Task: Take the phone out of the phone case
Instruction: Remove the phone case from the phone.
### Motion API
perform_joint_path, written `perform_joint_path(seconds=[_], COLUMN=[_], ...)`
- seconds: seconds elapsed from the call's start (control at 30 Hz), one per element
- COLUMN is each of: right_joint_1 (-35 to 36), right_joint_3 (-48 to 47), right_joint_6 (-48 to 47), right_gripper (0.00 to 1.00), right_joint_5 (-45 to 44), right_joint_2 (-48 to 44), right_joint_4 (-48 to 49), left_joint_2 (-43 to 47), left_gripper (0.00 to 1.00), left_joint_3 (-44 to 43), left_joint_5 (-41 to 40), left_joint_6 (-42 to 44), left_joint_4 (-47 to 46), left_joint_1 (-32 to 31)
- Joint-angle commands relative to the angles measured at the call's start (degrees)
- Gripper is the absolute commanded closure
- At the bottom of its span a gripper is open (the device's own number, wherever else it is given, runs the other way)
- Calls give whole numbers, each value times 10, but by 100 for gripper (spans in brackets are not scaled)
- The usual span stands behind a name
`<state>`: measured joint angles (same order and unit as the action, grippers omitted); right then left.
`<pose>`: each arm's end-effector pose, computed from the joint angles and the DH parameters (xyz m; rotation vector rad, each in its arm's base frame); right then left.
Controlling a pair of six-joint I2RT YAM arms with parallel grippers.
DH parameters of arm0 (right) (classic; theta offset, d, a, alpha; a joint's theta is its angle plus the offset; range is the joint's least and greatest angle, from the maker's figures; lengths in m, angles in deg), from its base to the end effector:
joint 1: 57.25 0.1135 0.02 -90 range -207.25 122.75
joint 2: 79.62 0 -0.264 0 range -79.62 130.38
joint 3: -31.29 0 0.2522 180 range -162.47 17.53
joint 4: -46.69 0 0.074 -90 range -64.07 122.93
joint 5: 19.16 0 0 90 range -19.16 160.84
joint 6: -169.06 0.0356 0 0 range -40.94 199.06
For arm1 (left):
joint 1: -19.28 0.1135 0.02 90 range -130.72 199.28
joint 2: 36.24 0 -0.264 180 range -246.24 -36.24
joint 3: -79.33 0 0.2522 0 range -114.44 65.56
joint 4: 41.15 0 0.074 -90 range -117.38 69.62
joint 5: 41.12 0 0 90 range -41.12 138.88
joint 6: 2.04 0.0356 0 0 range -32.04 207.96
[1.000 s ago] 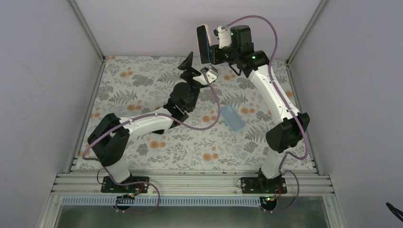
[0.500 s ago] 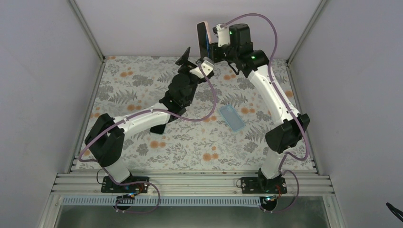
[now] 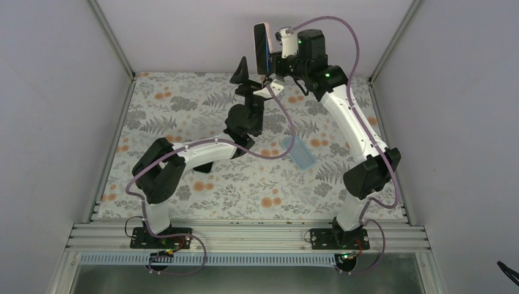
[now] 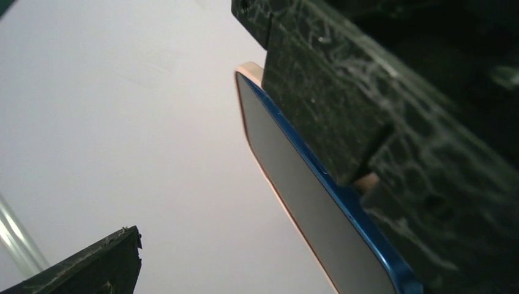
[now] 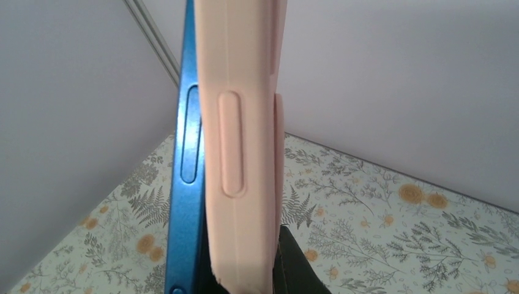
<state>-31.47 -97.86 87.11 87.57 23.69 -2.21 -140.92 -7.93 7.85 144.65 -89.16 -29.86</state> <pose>0.3622 0.1863 0.4380 -0.5022 1.9535 0.6686 0.2888 -0.2981 0.3447 0.4004 1.1210 0.4865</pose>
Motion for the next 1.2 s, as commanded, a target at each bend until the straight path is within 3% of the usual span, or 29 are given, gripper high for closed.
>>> perform_joint_path(seconds=[0.0,0.33,0.6,0.77,0.97,1.03,1.17], right_joint_1=[12,13,15,15,15,16,15], right_joint_3=[24,59,86,80,80,86,85], right_joint_6=[-14,-59,-94,-113,-122,-120,-122], right_gripper=[97,97,97,97,97,97,97], right_joint_5=[80,203,240,297,332,332,337], right_joint_2=[-46,-71,-94,-93,-85,-85,-85], right_joint_4=[5,-26,-45,-67,-82,-80,-81], left_joint_2=[-20,-40,-69,-90,-104,-106,-113], left_gripper=[1,25,45,53,54,62,69], left_joint_3=[-53,-89,-155,-167,-156,-155,-158], left_joint_5=[-39,-39,-29,-9,17,24,22], left_joint_6=[85,96,106,159,215,227,249], left_joint_4=[-123,-97,-65,-117,-188,-204,-231], left_joint_1=[18,60,68,70,67,68,69])
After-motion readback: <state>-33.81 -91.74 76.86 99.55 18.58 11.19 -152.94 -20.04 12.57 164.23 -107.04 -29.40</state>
